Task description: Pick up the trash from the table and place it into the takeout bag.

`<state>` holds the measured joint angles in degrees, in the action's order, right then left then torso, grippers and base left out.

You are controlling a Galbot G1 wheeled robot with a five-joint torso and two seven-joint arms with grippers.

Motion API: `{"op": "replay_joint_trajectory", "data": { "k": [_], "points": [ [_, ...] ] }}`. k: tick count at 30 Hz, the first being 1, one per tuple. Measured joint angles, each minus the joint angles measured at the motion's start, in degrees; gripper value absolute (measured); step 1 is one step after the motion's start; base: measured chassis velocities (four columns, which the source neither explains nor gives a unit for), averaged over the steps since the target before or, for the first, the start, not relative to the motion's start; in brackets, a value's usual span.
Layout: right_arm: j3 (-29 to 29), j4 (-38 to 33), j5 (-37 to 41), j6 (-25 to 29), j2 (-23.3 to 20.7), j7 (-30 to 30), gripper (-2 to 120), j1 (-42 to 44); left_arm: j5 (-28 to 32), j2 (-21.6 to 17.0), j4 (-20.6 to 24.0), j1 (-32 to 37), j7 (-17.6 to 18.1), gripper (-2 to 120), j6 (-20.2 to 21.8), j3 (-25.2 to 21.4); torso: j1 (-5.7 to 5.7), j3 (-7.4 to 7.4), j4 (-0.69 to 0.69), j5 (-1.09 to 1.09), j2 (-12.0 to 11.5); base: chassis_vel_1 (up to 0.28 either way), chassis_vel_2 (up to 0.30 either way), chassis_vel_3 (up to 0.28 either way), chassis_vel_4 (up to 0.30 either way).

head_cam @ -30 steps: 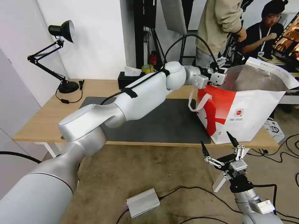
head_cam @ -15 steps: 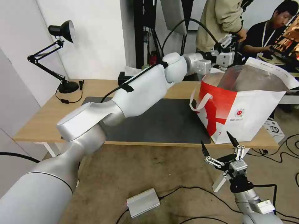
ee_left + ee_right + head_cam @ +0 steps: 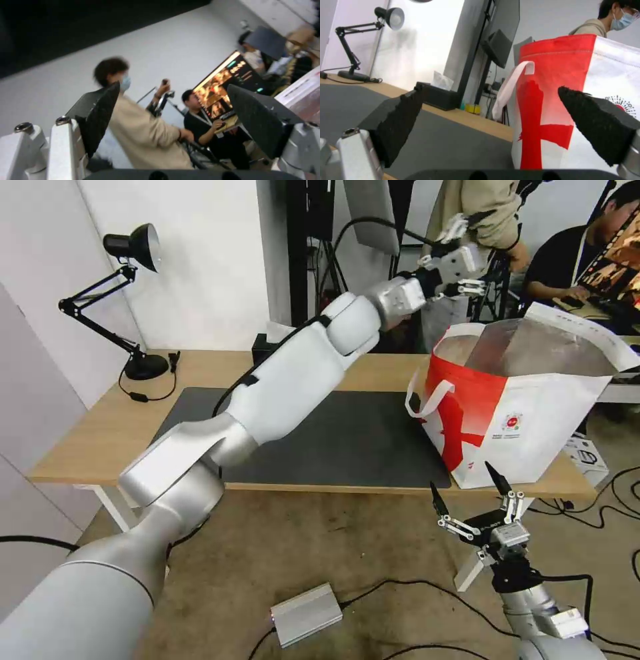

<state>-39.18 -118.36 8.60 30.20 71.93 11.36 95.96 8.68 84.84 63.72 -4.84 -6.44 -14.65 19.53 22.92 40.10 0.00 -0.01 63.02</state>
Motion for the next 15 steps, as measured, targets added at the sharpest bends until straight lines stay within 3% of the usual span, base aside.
{"op": "replay_joint_trajectory", "data": {
  "k": [6, 15],
  "points": [
    [0.0, 0.0, 0.0, 0.0, 0.0, 0.0, 100, 0.0, 7.2, -6.0, 7.4, 7.8, 2.8, 84, 3.5, -2.7, 0.00, 0.00, 0.01, -0.01, 0.0, 0.000, 0.000, 0.000, 0.000],
    [0.0, 0.0, 0.0, 0.0, 0.0, 0.0, 100, 0.0, 11.2, -13.3, 18.2, 17.2, 5.3, 84, 6.2, -9.5, 0.00, 0.00, 0.00, -0.01, 0.0, 0.000, 0.000, 0.000, 0.000]
  ]
}}
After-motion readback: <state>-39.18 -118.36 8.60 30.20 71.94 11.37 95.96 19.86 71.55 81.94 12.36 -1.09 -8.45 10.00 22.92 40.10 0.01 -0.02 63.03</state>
